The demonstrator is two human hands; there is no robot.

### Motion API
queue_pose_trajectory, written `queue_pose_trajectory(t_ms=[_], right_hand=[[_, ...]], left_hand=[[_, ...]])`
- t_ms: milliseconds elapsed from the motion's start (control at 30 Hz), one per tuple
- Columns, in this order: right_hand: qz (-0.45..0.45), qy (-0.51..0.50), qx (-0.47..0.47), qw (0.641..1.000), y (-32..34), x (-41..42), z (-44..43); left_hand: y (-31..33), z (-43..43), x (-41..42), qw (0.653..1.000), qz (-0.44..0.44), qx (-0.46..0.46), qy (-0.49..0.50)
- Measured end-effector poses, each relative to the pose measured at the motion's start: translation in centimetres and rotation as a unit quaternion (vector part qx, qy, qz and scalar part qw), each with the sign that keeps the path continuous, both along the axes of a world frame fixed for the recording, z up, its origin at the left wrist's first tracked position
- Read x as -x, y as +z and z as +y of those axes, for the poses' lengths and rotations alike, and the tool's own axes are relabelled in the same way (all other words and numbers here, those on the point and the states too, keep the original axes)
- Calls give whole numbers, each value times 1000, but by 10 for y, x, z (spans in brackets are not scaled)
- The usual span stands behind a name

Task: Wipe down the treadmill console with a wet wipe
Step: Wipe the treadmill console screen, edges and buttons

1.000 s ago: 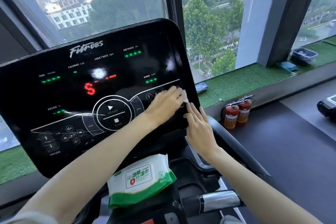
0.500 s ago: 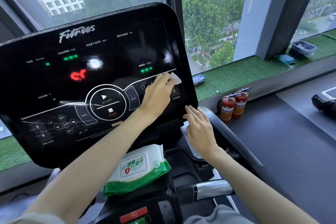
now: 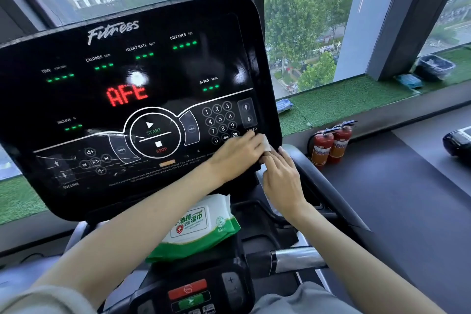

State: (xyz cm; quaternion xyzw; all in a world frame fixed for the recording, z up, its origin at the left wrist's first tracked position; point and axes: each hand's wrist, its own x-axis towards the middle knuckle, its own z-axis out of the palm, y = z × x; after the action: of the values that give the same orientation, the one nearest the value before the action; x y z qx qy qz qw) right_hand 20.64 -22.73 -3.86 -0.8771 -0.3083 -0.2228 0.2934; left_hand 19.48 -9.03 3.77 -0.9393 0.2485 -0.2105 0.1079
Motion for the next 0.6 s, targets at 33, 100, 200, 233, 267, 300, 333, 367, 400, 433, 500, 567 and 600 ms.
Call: queue_pose_trajectory(t_ms=[33,100,200,233,267,300,333,367,400,433,500,567,600], right_hand=[[2,-4,-4,1000,1,0,0],[8,-11,-6,1000,1,-1,0],[15,-5,7,1000,-2,0,0],[16,-2,5,1000,-3,0,1],[18,-2,1,1000,-2,0,0],[20,-4,-1,1000,-2,0,0],[20,-6,-2,1000,-1,0,1],[21,-9,-2,1000,0,0,2],[21,-11,0,1000,0,1,3],[22,-12,2,1000,-1,1,4],[23,-11,-1,1000,-2,2,6],[19,-13,-12,1000,-1,2,6],[13,-17,-15,1000,-1,1,6]], left_hand=[[4,4,-3,1000,-4,20,18],[13,5,-9,987,-25,130,95],[9,-2,-6,984,-10,153,92],[3,-3,-2,994,21,100,50],[0,-1,3,998,43,45,13],[2,3,4,999,45,22,3],[5,7,3,998,31,45,20],[7,11,0,992,9,107,58],[11,11,1,979,-18,179,99],[12,10,1,966,-31,224,126],[5,6,6,978,28,186,95],[-2,6,15,992,63,105,28],[0,10,14,990,47,126,46]])
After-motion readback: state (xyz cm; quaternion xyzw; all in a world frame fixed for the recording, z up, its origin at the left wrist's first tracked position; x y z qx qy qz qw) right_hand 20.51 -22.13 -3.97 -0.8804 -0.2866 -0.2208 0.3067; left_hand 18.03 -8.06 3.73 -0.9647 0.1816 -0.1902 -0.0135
